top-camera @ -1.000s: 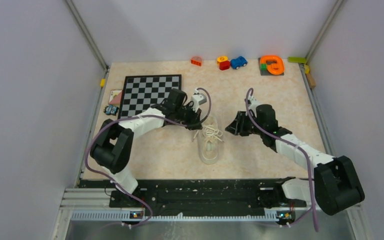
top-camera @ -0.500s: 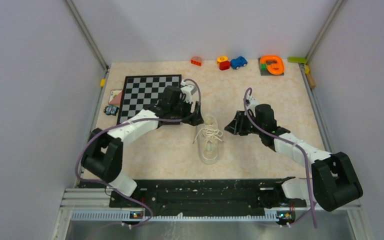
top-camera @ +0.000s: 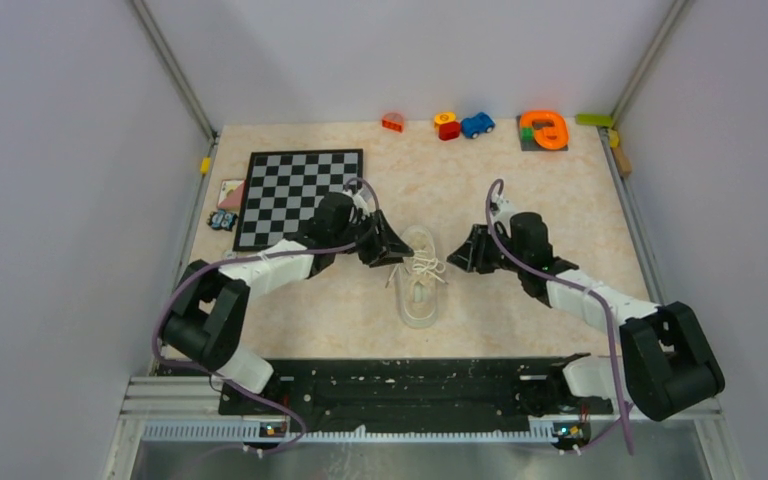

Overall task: Tie the shoes
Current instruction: Tie the shoelace on the shoe.

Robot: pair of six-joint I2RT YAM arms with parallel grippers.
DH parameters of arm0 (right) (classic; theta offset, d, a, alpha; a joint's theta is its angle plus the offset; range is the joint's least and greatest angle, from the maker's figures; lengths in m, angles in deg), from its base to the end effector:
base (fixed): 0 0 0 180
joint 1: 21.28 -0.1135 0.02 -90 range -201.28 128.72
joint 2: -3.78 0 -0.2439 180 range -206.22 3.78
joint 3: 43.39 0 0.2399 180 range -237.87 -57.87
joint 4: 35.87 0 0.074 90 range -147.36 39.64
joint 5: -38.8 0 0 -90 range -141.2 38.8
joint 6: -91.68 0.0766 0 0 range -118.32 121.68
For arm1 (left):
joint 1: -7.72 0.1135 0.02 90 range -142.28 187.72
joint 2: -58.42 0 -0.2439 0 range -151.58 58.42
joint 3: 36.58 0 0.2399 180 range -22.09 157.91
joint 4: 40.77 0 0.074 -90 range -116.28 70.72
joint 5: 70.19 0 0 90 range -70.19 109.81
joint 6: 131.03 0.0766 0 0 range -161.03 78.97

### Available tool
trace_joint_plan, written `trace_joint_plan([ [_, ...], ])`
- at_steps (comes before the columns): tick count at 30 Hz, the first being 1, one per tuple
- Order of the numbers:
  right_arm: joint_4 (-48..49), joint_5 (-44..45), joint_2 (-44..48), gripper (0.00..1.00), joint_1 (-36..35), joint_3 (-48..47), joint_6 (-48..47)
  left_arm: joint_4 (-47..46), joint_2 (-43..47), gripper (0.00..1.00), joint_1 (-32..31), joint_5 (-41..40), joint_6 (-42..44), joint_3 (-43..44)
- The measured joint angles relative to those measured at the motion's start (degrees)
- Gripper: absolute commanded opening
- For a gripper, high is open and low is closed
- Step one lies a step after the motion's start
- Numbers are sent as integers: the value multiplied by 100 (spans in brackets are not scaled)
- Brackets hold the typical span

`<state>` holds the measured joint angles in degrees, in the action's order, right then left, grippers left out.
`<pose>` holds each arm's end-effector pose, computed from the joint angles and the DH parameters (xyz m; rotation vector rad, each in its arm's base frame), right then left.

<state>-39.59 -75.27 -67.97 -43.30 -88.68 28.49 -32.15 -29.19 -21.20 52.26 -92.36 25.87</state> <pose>0.2505 0.1350 0.1659 -0.1757 2.1850 0.9397 0.2797 -0.2015 0.1781 -0.0997 2.4105 -1.3511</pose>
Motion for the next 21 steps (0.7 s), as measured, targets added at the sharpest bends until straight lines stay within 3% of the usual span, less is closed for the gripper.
trace_joint_plan([
  [5, 247, -33, -94, 38, 0, 164, 76, -61, -96, 47, -125, 26, -826, -4],
  [9, 457, -79, -133, 38, 0, 354, 157, -96, -155, 42, -188, 42, -1097, -4],
  [21, 1198, -341, -592, 37, 0, 420, 409, -238, -592, 44, -310, 79, -1733, -15],
])
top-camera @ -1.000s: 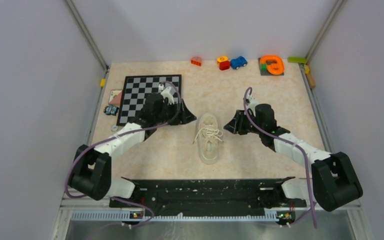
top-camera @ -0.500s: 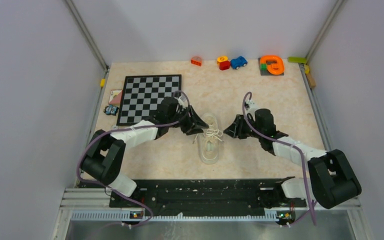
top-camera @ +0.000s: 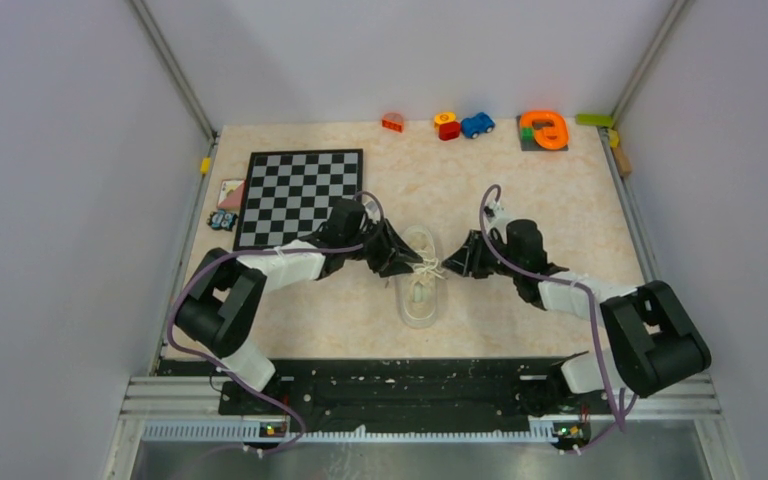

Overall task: Tie the shoes
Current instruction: Tie the shoelace on the shoe.

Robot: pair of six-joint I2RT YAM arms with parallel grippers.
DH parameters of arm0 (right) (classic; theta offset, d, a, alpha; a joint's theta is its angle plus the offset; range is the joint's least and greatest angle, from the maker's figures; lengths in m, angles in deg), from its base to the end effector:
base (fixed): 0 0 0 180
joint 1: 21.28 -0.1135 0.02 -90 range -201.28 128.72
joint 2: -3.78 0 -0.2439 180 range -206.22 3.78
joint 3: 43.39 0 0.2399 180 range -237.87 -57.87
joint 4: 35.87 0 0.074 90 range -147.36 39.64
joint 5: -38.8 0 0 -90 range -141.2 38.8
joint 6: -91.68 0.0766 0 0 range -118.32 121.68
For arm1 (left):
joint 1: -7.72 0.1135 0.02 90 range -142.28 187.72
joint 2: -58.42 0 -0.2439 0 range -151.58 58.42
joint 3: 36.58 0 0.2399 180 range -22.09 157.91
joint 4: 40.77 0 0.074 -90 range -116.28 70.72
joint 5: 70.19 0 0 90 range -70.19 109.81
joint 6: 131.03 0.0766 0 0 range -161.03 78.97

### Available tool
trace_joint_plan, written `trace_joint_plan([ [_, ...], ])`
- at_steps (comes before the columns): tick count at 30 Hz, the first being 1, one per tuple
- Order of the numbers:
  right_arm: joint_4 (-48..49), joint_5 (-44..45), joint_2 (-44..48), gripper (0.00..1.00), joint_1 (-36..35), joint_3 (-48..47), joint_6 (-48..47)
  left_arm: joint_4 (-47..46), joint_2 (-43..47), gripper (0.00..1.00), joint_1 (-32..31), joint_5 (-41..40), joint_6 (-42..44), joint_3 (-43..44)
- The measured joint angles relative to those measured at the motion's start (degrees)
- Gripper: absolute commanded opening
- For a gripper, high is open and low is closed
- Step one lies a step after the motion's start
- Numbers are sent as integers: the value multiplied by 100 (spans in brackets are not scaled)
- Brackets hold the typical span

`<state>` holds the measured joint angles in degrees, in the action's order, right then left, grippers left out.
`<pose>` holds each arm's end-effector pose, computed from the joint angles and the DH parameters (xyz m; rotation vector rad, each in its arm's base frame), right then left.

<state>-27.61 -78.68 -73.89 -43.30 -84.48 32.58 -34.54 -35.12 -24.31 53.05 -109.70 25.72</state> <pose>0.2514 0.1398 0.1415 -0.1469 2.1732 1.0452 0.2742 -0.2211 0.1485 -0.4503 2.5694 -1.4721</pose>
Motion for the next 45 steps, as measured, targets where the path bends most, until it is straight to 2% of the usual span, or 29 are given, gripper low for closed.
trace_joint_plan([
  [16, 262, -79, -514, 36, 0, 0, 26, 326, 7, 42, 157, -116, -68, -238],
  [20, 286, -127, -575, 34, 0, 0, 31, 326, 7, 37, 157, -114, -70, -238],
  [27, 560, -273, -686, 26, 0, 0, 114, 326, 4, 37, 157, -109, -61, -197],
  [35, 732, -417, -800, 0, 0, 0, 168, 413, -7, 37, 157, -107, 24, 101],
  [45, 901, -522, -800, 0, -55, -2, 162, 466, -345, 37, 149, 2, 90, 376],
])
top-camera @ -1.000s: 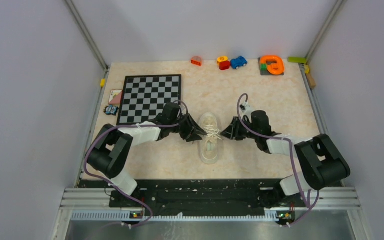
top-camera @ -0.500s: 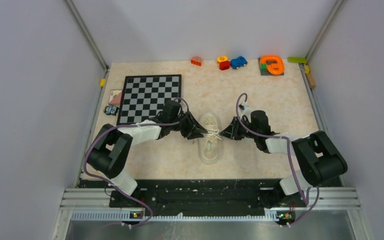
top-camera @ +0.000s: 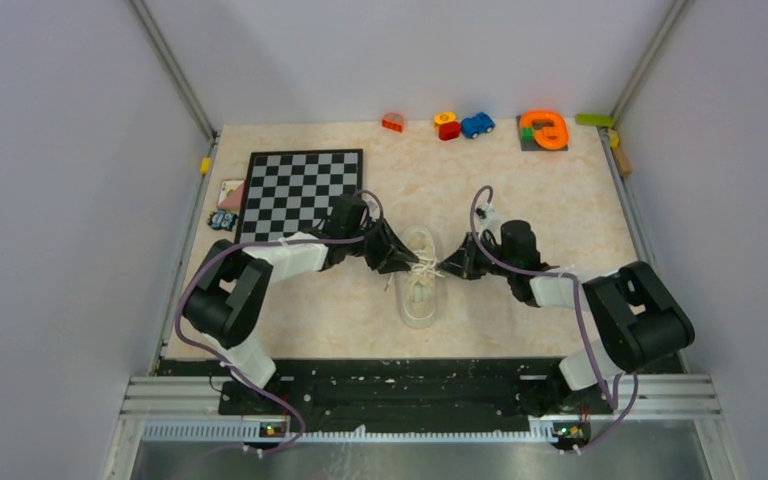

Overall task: Tie the shoes
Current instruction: Tie the shoelace on the shoe.

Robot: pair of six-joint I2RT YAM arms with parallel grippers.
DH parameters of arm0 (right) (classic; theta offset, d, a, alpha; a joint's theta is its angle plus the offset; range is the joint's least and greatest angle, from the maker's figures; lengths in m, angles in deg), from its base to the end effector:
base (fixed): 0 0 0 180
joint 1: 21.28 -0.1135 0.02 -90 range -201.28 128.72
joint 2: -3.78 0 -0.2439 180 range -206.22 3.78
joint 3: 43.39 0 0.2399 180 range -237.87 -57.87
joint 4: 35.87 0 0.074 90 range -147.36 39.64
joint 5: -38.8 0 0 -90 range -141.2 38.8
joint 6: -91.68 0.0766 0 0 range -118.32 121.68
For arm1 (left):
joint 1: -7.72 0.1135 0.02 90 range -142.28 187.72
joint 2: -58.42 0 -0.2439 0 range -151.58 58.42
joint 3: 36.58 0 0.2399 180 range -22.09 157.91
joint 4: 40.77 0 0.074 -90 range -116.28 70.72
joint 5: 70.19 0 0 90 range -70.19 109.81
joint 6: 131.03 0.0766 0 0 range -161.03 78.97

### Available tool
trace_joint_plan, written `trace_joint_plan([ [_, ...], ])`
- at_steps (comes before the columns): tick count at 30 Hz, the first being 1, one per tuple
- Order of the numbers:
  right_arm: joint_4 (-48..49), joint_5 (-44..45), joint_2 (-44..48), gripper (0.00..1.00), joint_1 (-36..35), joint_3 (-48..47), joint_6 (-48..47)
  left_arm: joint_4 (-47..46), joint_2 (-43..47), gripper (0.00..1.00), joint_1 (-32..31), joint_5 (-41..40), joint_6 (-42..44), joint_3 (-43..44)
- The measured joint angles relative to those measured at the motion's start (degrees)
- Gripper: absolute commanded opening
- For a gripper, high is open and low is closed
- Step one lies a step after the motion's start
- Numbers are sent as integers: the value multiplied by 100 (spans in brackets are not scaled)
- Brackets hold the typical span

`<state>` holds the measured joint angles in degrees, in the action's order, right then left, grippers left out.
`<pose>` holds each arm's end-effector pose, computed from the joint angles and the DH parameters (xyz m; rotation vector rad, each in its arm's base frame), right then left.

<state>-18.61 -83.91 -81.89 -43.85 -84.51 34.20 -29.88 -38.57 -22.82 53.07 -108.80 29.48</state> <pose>0.2571 0.1517 0.1249 -0.1958 2.1667 1.1607 0.2873 -0.2183 0.1402 -0.5107 2.6251 -1.4144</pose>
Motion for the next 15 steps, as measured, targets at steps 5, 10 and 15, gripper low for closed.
trace_joint_plan([
  [5, 0, 2, 0, 0, -11, 0, -22, 243, -7, 38, 0, 17, 68, 7],
  [10, 0, 0, 0, 0, -15, 0, -37, 413, -7, 37, 0, 22, 107, 9],
  [15, -2, 0, 0, 0, -17, 0, -39, 442, -22, 34, -17, 39, 105, 66],
])
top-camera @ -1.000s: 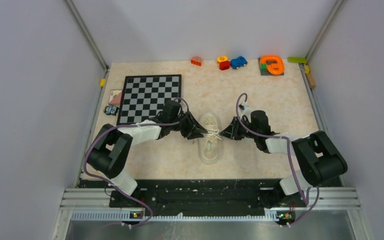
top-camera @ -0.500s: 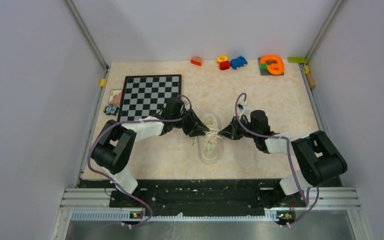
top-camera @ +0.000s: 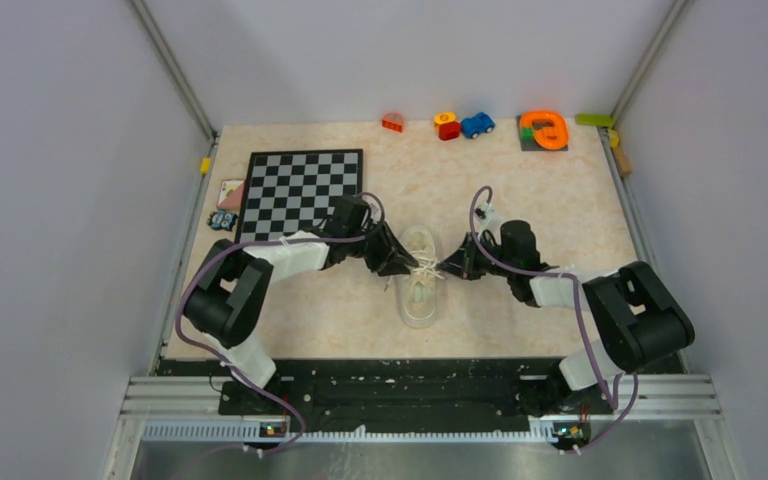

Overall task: Tie the shoes
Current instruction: Tie the shoelace on the shoe.

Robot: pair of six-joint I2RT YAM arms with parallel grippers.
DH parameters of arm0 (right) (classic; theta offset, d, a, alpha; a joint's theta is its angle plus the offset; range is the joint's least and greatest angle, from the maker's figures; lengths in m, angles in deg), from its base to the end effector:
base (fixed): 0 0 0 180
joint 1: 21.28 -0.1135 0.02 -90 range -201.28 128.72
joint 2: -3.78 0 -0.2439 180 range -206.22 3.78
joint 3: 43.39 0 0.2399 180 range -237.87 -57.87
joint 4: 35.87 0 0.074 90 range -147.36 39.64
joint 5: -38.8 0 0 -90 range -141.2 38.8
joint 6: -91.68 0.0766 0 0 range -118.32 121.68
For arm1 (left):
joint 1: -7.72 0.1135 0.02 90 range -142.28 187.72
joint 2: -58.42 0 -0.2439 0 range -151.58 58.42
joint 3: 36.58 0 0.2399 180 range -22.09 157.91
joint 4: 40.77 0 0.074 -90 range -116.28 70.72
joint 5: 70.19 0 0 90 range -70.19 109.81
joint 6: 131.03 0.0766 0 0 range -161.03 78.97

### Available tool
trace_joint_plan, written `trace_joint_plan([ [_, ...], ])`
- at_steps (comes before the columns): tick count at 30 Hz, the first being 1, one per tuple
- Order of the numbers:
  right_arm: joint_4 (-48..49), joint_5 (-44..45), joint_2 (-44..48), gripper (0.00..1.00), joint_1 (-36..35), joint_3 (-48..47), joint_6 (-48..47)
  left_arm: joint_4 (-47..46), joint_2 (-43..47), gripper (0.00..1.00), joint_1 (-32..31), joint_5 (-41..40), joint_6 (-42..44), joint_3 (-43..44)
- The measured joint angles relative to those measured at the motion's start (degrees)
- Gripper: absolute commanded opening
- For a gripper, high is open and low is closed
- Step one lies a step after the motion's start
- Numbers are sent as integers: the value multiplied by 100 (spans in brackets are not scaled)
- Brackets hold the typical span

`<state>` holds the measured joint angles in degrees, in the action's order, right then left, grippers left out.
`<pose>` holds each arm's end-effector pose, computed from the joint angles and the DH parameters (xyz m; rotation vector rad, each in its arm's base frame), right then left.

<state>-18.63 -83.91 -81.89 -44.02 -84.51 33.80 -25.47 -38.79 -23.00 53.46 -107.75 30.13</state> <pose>0.2566 0.1524 0.1249 -0.2064 2.1652 1.1584 0.2821 -0.2170 0.1349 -0.5237 2.6940 -1.3747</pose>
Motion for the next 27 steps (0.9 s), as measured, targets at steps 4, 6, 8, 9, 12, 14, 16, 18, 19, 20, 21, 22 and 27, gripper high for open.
trace_joint_plan([
  [4, 0, 0, 0, 0, -4, 0, -13, 35, -37, 31, -39, 2, 20, 96],
  [6, 0, 0, 0, 0, -13, -2, -15, 33, -81, 24, -52, 13, 24, 136],
  [8, 0, -2, 0, 0, -31, -2, -15, 46, -83, 14, -61, 24, 28, 138],
  [9, -2, -2, 0, 0, -42, -2, -17, 44, -83, 5, -66, 37, 26, 140],
  [12, -24, -4, 2, 0, -70, -4, -61, 33, -83, 0, -72, 61, 44, 140],
  [14, -105, -2, 9, 0, -79, -9, -116, 2, -83, 0, -70, 92, 79, 142],
  [16, -348, 26, 11, 0, -81, -48, -236, 9, -83, 0, -33, 105, 131, 142],
  [18, -721, 105, 11, 0, -83, -160, -413, 66, -83, 0, 13, 105, 234, 142],
  [19, -920, 157, 11, 0, -85, -227, -520, 105, -83, 0, 50, 103, 297, 142],
  [20, -1080, 205, 11, 0, -85, -286, -610, 155, -83, 0, 107, 101, 385, 142],
  [21, -1259, 256, 11, 0, -87, -358, -704, 221, -83, 0, 170, 96, 468, 142],
  [22, -1381, 310, 11, 0, -87, -420, -778, 282, -81, 0, 240, 96, 557, 142],
  [27, -2223, 739, -2, 0, -90, -765, -1113, 431, -83, 0, 487, 103, 964, 142],
])
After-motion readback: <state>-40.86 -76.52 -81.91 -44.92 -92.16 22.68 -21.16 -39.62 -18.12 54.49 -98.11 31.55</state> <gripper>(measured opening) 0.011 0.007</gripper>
